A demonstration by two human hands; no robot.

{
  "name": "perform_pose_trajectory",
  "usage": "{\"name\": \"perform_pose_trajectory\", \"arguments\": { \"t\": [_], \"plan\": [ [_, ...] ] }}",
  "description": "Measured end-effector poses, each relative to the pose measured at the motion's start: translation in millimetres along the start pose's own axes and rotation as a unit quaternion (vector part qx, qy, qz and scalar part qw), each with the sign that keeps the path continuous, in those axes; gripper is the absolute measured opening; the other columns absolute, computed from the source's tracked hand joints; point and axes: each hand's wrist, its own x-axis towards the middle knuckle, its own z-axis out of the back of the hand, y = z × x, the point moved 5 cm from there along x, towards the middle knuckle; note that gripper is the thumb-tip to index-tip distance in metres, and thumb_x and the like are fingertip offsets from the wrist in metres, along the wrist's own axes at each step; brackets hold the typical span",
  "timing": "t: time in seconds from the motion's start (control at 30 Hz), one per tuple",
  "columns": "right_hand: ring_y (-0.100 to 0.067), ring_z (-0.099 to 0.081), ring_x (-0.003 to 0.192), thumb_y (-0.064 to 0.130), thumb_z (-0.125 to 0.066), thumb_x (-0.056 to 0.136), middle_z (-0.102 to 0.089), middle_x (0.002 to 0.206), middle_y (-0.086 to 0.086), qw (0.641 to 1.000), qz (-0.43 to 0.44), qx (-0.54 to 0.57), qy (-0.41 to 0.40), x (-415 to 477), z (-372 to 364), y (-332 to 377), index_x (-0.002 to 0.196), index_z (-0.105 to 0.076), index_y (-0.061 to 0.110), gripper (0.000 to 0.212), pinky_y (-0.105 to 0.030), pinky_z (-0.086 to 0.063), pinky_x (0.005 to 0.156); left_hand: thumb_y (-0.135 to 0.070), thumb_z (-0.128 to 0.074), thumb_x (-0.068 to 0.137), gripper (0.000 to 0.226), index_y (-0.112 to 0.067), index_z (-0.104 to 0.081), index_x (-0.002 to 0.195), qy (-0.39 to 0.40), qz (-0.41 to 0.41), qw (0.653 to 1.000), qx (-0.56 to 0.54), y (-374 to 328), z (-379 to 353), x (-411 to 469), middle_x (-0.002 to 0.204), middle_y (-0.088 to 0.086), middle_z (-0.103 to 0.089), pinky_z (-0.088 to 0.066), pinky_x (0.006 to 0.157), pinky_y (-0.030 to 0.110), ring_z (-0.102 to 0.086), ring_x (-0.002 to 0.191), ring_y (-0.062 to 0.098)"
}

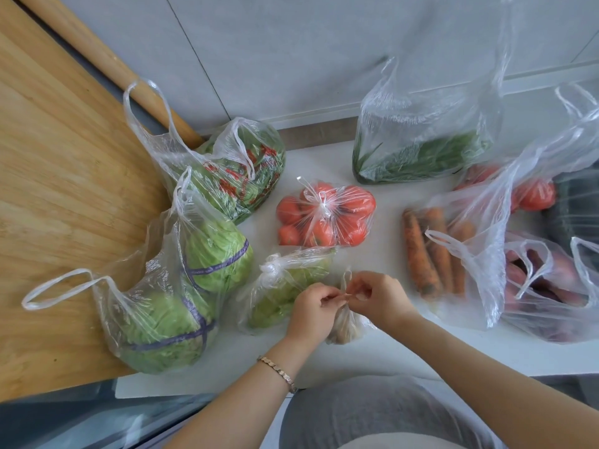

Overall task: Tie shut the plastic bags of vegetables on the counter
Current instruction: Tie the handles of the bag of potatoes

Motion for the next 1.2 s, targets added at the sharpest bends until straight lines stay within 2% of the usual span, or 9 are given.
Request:
{"name": "perform_pose_trajectory", "arguments": {
  "t": [0.1, 0.23, 0.33, 0.43, 0.6, 0.7, 0.8, 1.0, 1.2],
  "plan": [
    [0.0, -0.043, 0.041, 0.0, -0.065, 0.071, -0.05, 0.039, 0.015, 0.995, -0.021, 0.08, 0.06, 2.4, 5.8, 1.0, 0.055, -0.054, 0.027, 0.034, -0.009, -0.032, 0.048, -0.012, -0.064, 0.083, 0.012, -0.004, -0.071, 0.087, -0.008, -0.037, 0.999, 0.009, -2.2, 1.4, 1.4, 0.074, -0.014, -0.052, -0.037, 0.07, 0.004, -0.05, 0.074, -0.002],
    [-0.001, -0.041, 0.043, 0.0, -0.068, 0.072, -0.045, 0.044, 0.014, 0.991, 0.029, 0.027, 0.13, 6.5, 2.7, 0.9, 0.076, -0.075, 0.02, 0.021, -0.009, -0.032, 0.049, -0.011, -0.065, 0.083, 0.01, -0.005, -0.071, 0.088, 0.001, -0.005, 1.0, -0.03, 2.1, -1.1, 3.3, 0.074, -0.011, -0.054, -0.041, 0.071, 0.013, -0.053, 0.073, 0.007],
    [0.003, -0.052, 0.052, 0.019, -0.07, 0.075, -0.055, 0.051, 0.015, 0.992, 0.122, -0.037, 0.003, 4.8, 3.4, 3.3, 0.077, -0.077, 0.018, 0.007, -0.008, -0.037, 0.057, -0.009, -0.061, 0.085, 0.007, -0.007, -0.068, 0.083, 0.061, 0.049, 0.994, -0.073, 2.4, -2.7, 9.5, 0.062, -0.005, -0.054, -0.039, 0.062, 0.014, -0.048, 0.058, 0.007],
    [-0.016, -0.057, 0.048, 0.034, -0.052, 0.073, -0.06, 0.052, 0.004, 0.949, 0.253, -0.163, -0.088, 1.9, -0.8, 7.0, 0.057, -0.071, 0.017, 0.03, -0.022, -0.048, 0.046, -0.008, -0.059, 0.087, 0.014, -0.009, -0.064, 0.075, 0.103, 0.075, 0.988, -0.091, 1.8, -0.1, 12.0, 0.055, 0.0, -0.051, -0.038, 0.053, 0.009, -0.042, 0.051, 0.009],
    [-0.015, -0.058, 0.052, 0.019, -0.083, 0.058, -0.058, 0.052, 0.003, 0.898, 0.312, -0.293, -0.102, -0.2, -7.3, 4.5, 0.053, -0.059, 0.017, 0.025, -0.018, -0.044, 0.043, -0.007, -0.061, 0.086, 0.014, -0.006, -0.065, 0.073, 0.133, 0.111, 0.978, -0.117, 4.3, -4.3, 11.1, 0.054, 0.003, -0.051, -0.037, 0.049, 0.01, -0.042, 0.051, 0.012],
    [-0.012, -0.047, 0.072, 0.016, -0.088, 0.052, -0.062, 0.067, 0.002, 0.895, 0.323, -0.288, -0.109, -3.9, -6.9, 0.6, 0.062, -0.061, 0.016, 0.028, -0.018, -0.045, 0.048, -0.012, -0.062, 0.086, 0.015, -0.006, -0.065, 0.072, 0.131, 0.108, 0.982, -0.089, 2.2, -4.9, 11.8, 0.054, 0.002, -0.051, -0.038, 0.052, 0.011, -0.043, 0.05, 0.009],
    [-0.013, -0.04, 0.08, 0.013, -0.085, 0.059, -0.064, 0.076, 0.0, 0.894, 0.344, -0.267, -0.102, -7.6, -8.0, -3.9, 0.072, -0.064, 0.013, 0.024, -0.02, -0.05, 0.051, -0.011, -0.06, 0.086, 0.022, -0.013, -0.062, 0.064, 0.124, 0.098, 0.986, -0.05, 0.5, -6.3, 12.5, 0.051, -0.001, -0.051, -0.039, 0.058, 0.016, -0.044, 0.049, 0.008],
    [-0.021, -0.06, 0.068, 0.004, -0.067, 0.071, -0.063, 0.069, -0.001, 0.872, 0.405, -0.268, -0.056, -0.8, -5.4, 3.1, 0.07, -0.062, 0.014, 0.011, -0.031, -0.052, 0.05, -0.009, -0.061, 0.084, 0.026, -0.017, -0.061, 0.058, 0.123, 0.112, 0.986, -0.03, 1.5, -5.3, 14.4, 0.051, 0.0, -0.053, -0.041, 0.056, 0.015, -0.045, 0.048, 0.008],
    [-0.019, -0.051, 0.066, 0.004, -0.039, 0.09, -0.06, 0.063, 0.0, 0.831, 0.495, -0.25, -0.05, -9.3, 5.2, 19.9, 0.074, -0.04, 0.019, 0.022, -0.027, -0.052, 0.061, -0.006, -0.054, 0.084, 0.027, -0.014, -0.06, 0.059, 0.123, 0.068, 0.987, 0.073, -9.0, -0.6, 18.8, 0.054, -0.002, -0.058, -0.04, 0.054, 0.012, -0.05, 0.046, 0.001]
  ]
}}
